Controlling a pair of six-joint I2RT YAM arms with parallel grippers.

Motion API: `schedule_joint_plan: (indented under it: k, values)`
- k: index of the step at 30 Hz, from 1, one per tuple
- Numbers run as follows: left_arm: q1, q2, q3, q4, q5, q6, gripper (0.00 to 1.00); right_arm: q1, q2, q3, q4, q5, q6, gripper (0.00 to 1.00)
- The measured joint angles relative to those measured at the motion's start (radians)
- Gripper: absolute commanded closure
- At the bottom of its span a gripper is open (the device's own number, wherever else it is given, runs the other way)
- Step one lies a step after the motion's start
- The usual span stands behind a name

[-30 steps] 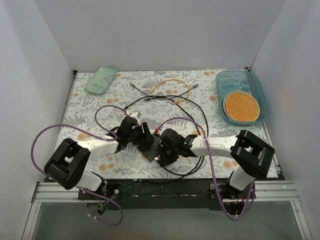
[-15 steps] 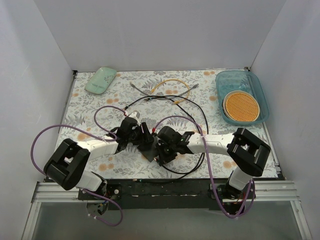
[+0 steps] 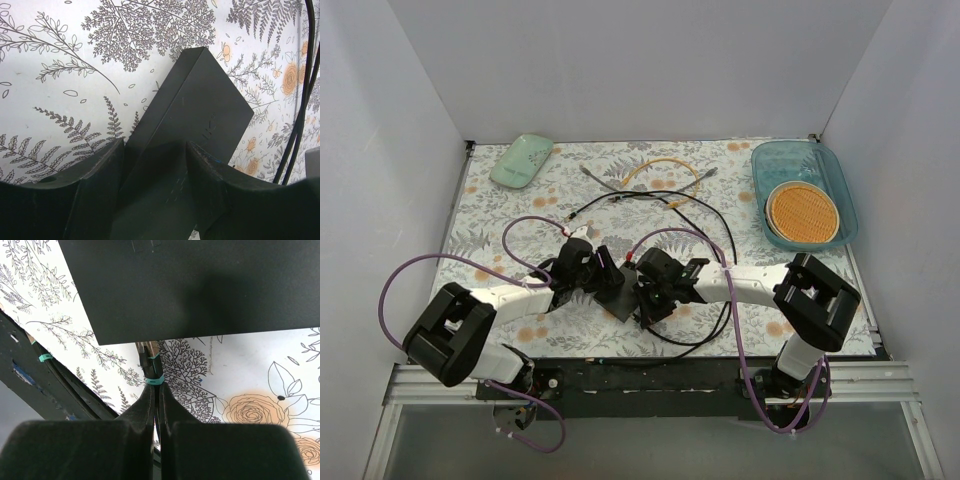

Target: Insert the plug into the switch port

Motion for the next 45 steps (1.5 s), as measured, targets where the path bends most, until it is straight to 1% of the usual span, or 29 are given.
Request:
schedule_joint_plan:
  k: [5,12,22,35,40,45]
  values:
    - [-0.007,-0.001,0.000,0.000,-0.013,-0.015,0.49,0.000,0.000,0.000,0.003,0.002,-0.023,0.99]
    - [-0.017,-0.002,-0.002,0.000,-0.038,-0.036,0.54,-0.001,0.003,0.000,0.007,0.009,-0.034,0.99]
    - [-0.018,-0.008,-0.010,0.000,-0.079,-0.060,0.55,-0.018,0.022,0.015,0.018,-0.001,-0.040,0.99]
    - [-0.059,0.011,0.002,0.013,-0.150,-0.061,0.55,-0.047,0.077,0.108,-0.090,-0.025,-0.057,0.99]
    - [-0.069,0.011,0.008,0.001,-0.174,-0.064,0.49,-0.048,0.102,0.147,-0.139,-0.030,-0.063,0.99]
    - [-0.091,0.011,0.059,-0.105,-0.220,-0.051,0.42,-0.052,0.103,0.148,-0.135,-0.031,-0.072,0.99]
